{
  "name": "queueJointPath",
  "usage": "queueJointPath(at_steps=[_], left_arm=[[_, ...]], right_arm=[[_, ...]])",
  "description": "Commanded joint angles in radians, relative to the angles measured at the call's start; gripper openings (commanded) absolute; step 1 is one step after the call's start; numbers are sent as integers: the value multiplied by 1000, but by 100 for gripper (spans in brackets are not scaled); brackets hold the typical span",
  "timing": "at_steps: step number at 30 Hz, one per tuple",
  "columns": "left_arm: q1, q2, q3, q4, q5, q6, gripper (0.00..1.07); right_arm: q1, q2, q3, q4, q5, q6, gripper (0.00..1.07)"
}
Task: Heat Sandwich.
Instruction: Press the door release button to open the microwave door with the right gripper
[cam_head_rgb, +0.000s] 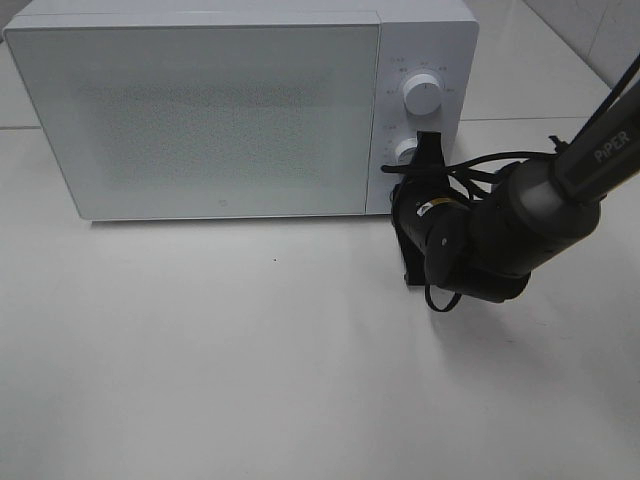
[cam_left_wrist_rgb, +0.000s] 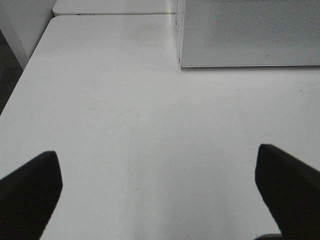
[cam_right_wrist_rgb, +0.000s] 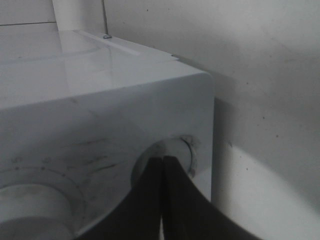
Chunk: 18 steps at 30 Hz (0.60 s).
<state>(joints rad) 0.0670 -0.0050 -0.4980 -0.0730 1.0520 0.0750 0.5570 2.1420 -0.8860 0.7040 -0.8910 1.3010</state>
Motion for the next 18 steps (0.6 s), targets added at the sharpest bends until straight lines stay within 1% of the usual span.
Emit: queueJointPath(at_steps=[1,5,9,12,13,14,18], left_arm=[[-1,-25,4,-8,-14,-3,101],[-1,-25,4,-8,-14,-3,101],[-1,-25,4,-8,-14,-3,101],[-1,-25,4,-8,-14,-3,101],[-1,-25,4,-8,-14,-3,101],[-1,-25,4,-8,-14,-3,101],[-1,-25,4,-8,-14,-3,101]], right_arm=[[-10,-6,-24,20,-125,-20,1],[-19,-4,-37,23,-141,-46,1],[-48,12,-105,24,-139,-65,1],[-65,12,-135,24,-137,-84,1],[-81,12,-172,32,-135,-140,1],[-81,12,-172,32,-135,-140,1],[-92,12,-235,38,-113,-197,0]])
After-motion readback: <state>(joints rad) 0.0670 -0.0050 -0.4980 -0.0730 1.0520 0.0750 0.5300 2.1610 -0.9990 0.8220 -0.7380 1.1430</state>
